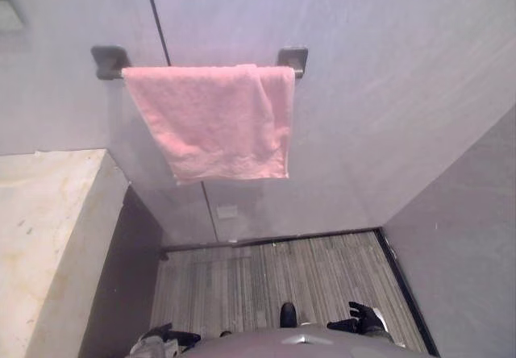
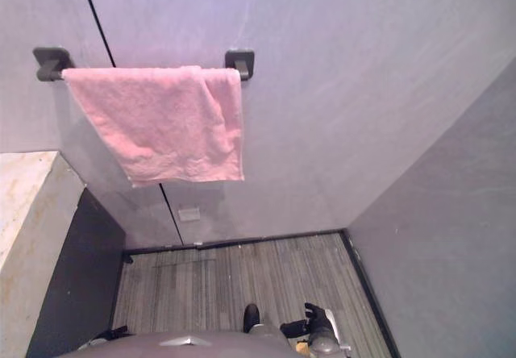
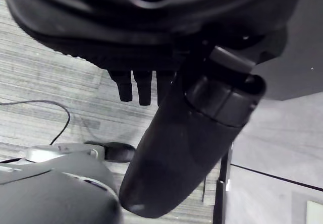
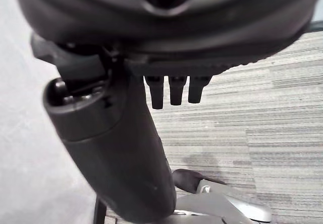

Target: Organize the bathroom.

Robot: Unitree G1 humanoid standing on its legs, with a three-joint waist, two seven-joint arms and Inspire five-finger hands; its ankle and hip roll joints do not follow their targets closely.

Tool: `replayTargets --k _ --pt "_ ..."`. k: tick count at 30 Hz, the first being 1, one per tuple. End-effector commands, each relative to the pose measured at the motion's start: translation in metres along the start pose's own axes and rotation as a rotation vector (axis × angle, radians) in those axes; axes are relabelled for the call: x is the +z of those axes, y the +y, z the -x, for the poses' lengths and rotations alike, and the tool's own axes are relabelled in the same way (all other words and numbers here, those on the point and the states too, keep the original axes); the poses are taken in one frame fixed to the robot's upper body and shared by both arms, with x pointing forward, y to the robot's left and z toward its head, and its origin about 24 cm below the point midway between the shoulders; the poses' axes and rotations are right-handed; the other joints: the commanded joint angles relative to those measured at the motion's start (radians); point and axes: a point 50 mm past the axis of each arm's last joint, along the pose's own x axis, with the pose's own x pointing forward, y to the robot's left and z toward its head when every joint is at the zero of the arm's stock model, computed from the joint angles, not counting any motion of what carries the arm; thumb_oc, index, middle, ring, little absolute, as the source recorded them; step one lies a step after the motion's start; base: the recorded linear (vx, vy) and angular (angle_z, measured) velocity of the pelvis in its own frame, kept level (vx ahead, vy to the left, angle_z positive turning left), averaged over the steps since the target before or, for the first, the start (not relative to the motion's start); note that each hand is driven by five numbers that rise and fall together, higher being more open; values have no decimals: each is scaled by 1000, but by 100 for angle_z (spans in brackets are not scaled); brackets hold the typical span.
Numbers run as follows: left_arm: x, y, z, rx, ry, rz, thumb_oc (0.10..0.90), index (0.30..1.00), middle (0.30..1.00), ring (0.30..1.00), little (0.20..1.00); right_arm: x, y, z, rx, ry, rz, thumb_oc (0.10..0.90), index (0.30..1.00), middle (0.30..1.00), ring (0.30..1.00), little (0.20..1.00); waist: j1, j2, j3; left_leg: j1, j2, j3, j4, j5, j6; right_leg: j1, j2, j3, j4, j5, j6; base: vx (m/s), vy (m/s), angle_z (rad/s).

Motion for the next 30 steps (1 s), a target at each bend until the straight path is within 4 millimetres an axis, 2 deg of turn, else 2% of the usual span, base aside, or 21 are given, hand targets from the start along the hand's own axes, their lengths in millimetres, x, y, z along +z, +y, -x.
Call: replayTargets --k 1,3,5,6,8,10,11,12,14,18,19,20,21,23,24,25,26,28,29,30 --pt "18 -1 -1 14 -24 -67 800 900 900 900 900 36 9 -4 78 -124 45 800 900 900 900 900 36 25 35 -90 -44 -2 -2 37 27 118 -44 19 151 -34 41 -255 -98 -39" --pt "15 -1 -1 10 -13 -67 800 900 900 900 900 37 11 -4 98 -126 51 800 900 900 900 900 52 27 25 -133 -39 5 -2 60 19 169 -33 51 139 -68 40 -255 -110 -29" --pt "15 -1 -1 3 -14 -92 800 900 900 900 900 39 14 -3 115 -130 50 800 900 900 900 900 61 19 15 -179 -40 2 -2 85 16 229 -4 123 115 -106 31 -212 -108 10" --pt "15 -1 -1 1 -17 -99 800 900 900 900 900 40 15 -3 120 -132 50 800 900 900 900 900 63 17 13 -189 -40 0 -2 91 14 241 3 138 107 -115 27 -257 -153 27" --pt "19 -3 -1 2 -23 -125 800 900 900 900 900 42 15 -3 123 -142 59 800 900 900 900 900 72 21 10 -264 -20 -24 -2 141 -21 318 85 247 -9 -223 -38 -287 -174 18" --pt "21 -6 -1 3 -28 -150 800 900 900 900 900 45 12 -4 119 -151 52 800 900 900 900 900 77 21 29 -286 -8 -42 4 158 -49 325 99 242 -37 -222 -57 -196 -103 31" --pt "22 -7 -1 3 -29 -151 800 900 900 900 900 46 11 -4 119 -153 52 800 900 900 900 900 77 22 31 -287 -7 -44 4 159 -51 326 99 240 -39 -220 -59 -236 -101 41" --pt "23 -10 -1 2 -34 -159 800 900 900 900 900 51 8 -5 118 -172 56 800 900 900 900 900 73 22 53 -301 -2 -51 5 157 -63 327 113 257 -58 -204 -68 -260 -87 33" --pt "23 -12 -1 -4 -32 -182 800 900 900 900 900 55 4 -5 115 -181 47 800 900 900 900 900 67 22 86 -310 4 -53 11 151 -74 328 116 252 -71 -181 -79 -300 -80 42" --pt "19 -13 -1 -4 -20 -171 800 900 900 900 900 53 1 -6 106 -166 28 800 900 900 900 900 59 24 101 -301 13 -31 37 147 -74 320 115 236 -83 -164 -90 -219 -29 18" --pt "16 -13 -1 -4 -18 -161 800 900 900 900 900 51 1 -6 106 -154 30 800 900 900 900 900 52 23 104 -287 13 -35 99 135 -69 308 112 226 -83 -157 -98 -371 -8 16" --pt "14 -12 -1 -1 -16 -149 800 900 900 900 900 49 1 -7 106 -138 35 800 900 900 900 900 43 13 101 -273 4 -41 179 98 -52 286 99 216 -81 -141 -104 -535 4 38" --pt "15 -13 -1 2 -18 -134 800 900 900 900 900 45 1 -7 101 -116 29 800 900 900 900 900 26 -7 93 -234 -16 -45 257 19 -19 253 72 195 -78 -113 -102 -403 5 35" --pt "14 -13 -1 2 -18 -134 800 900 900 900 900 44 1 -7 104 -111 31 800 900 900 900 900 23 -8 94 -232 -17 -47 263 12 -17 255 71 191 -78 -113 -102 -174 9 14" --pt "15 -13 -1 -1 -20 -126 800 900 900 900 900 41 1 -7 102 -94 23 800 900 900 900 900 13 -16 87 -204 -18 -46 303 -17 -8 238 56 174 -82 -100 -99 -290 31 24" --pt "15 -13 -1 0 -27 -116 800 900 900 900 900 35 1 -7 90 -60 -27 800 900 900 900 900 -1 -22 74 -154 -7 -59 342 -43 -13 218 36 141 -95 -85 -94 -459 76 31" --pt "14 -12 -1 1 -29 -117 800 900 900 900 900 30 -1 -7 81 -33 -69 800 900 900 900 900 -14 -19 57 -96 23 -68 360 -42 -32 196 22 111 -107 -74 -93 -345 69 31" --pt "13 -11 -1 5 -29 -115 800 900 900 900 900 29 -2 -7 78 -26 -75 800 900 900 900 900 -20 -14 55 -76 37 -74 369 -40 -42 193 21 100 -111 -72 -95 -220 83 31" --pt "11 -9 -1 10 -25 -124 800 900 900 900 900 25 -4 -7 66 -8 -86 800 900 900 900 900 -31 -7 38 -26 80 -80 383 -9 -76 170 7 67 -121 -59 -99 -283 146 71" --pt "9 -8 -1 11 -21 -122 800 900 900 900 900 23 -6 -7 61 -2 -84 800 900 900 900 900 -37 -1 34 -10 100 -84 392 -2 -92 167 7 51 -126 -56 -101 -377 250 69"
